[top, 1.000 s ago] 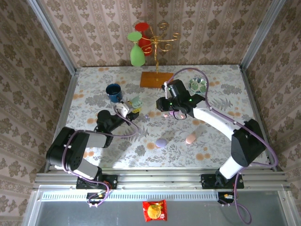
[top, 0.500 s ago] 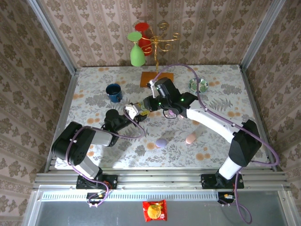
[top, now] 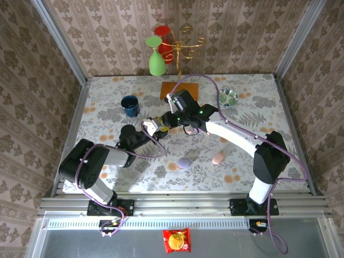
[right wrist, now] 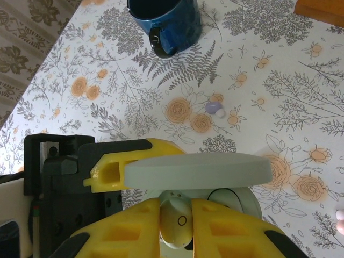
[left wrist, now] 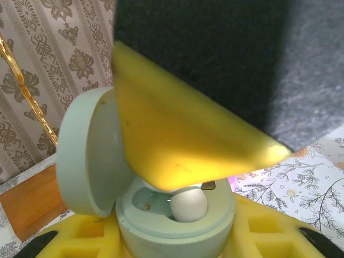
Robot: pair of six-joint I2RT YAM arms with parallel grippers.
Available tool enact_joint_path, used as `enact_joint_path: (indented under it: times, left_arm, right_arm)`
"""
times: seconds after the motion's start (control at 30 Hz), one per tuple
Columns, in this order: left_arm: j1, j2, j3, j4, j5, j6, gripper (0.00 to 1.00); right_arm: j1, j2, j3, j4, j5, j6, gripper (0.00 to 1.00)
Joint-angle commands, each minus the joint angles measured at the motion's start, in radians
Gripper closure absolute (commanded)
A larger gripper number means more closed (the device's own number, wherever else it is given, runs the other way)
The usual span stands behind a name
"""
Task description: Insert the wireless bluetooth earbuds into the charging case
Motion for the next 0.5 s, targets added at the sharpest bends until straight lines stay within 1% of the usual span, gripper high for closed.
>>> enact_joint_path:
  times: [0.0,0.13,0.27,0.47]
  left_arm:
    - [-0.006,-0.027,0.019,0.029,-0.005,-0.014,0.64]
    - [-0.006,-0.026,0.023,0.029,-0.004,-0.017,0.64]
    - [-0.006,-0.027,0.020,0.030,-0.010,-0.017,0.64]
    - [-0.004,-0.038,0.009,0.030,-0.012,-0.018,0.64]
  right_arm:
    - [0.004,0.024,0.044,-0.027,0.001,-0.020,0.80]
    - [0.006,0.039,0.058,-0.042,-0.018,-0.021,0.79]
    - [0.008,0.043,0.058,-0.034,-0.052,-0.013,0.76]
    - [0.008,0.019,0.047,-0.034,-0.037,-0.009,0.71]
